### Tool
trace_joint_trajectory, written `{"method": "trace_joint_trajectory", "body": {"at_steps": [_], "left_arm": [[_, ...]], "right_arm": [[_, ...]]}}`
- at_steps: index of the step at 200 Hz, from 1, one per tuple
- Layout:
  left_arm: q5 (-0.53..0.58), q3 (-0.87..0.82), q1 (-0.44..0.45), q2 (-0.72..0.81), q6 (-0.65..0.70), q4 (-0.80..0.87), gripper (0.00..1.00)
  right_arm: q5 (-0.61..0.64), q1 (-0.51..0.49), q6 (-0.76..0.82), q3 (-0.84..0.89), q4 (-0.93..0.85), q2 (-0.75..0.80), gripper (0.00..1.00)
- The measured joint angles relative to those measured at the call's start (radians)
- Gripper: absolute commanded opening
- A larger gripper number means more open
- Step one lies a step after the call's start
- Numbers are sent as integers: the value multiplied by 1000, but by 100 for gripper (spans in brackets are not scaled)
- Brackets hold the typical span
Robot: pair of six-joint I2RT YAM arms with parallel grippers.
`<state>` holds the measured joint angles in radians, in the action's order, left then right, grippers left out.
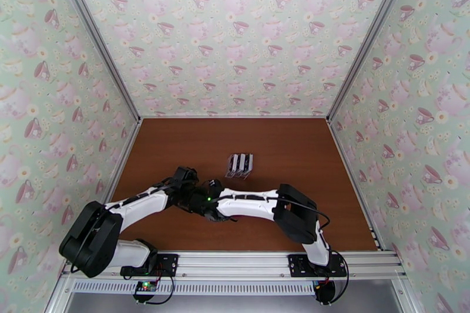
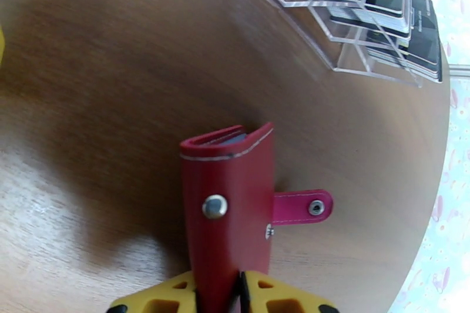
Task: Put the credit cards into the card holder
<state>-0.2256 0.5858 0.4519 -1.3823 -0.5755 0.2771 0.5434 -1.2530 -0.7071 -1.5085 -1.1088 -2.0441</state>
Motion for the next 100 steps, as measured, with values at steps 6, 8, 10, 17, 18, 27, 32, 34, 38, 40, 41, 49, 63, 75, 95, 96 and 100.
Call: {"method": "trace_joint_trajectory", "body": {"at_steps": [6, 8, 10, 17, 18, 27, 32, 34, 38, 40, 41, 49, 63, 75, 95, 96, 100], "left_arm": [[0, -3, 0, 0, -1, -6, 54], [0, -4, 0, 0, -1, -8, 54], [0, -5, 0, 0, -2, -9, 54], [0, -9, 0, -1, -3, -13, 54], [0, -10, 0, -1, -3, -13, 54], [0, -11, 1, -2, -6, -18, 54], [0, -12, 1, -2, -9, -23, 54], [0, -13, 1, -2, -9, -25, 54], [-1, -13, 2, -2, -11, -28, 54], [-1, -14, 2, -2, -12, -29, 54], [-1, -14, 3, -2, -13, -30, 54], [-1, -17, 7, -2, -14, -37, 54], [0, -19, 14, -2, -21, -44, 54], [0, -19, 23, -3, -24, -48, 54], [0, -19, 36, -6, -28, -56, 54], [0, -19, 37, -6, -28, -57, 54], [0, -19, 40, -7, -30, -58, 54]], "right_arm": [[-5, 0, 0, 0, 6, -2, 28], [-6, 0, 0, 0, 8, -2, 28], [-6, 0, 0, 0, 10, -2, 28], [-9, 0, 0, 0, 15, -4, 28], [-10, 0, 0, 0, 15, -4, 29], [-16, 0, 0, -1, 21, -7, 30], [-19, 0, 0, -2, 23, -9, 31], [-22, 0, 1, -3, 24, -10, 31], [-26, 0, 1, -3, 27, -10, 32], [-28, 0, 1, -3, 29, -11, 32], [-28, 0, 2, -4, 30, -11, 32], [-34, 0, 3, -4, 40, -11, 32], [-46, 0, 4, -4, 63, -11, 33], [-57, 2, 4, -3, 81, -11, 33], [-68, 3, 4, -3, 103, -11, 33], [-69, 3, 4, -3, 105, -11, 33], [-70, 4, 4, -3, 109, -11, 33]]}}
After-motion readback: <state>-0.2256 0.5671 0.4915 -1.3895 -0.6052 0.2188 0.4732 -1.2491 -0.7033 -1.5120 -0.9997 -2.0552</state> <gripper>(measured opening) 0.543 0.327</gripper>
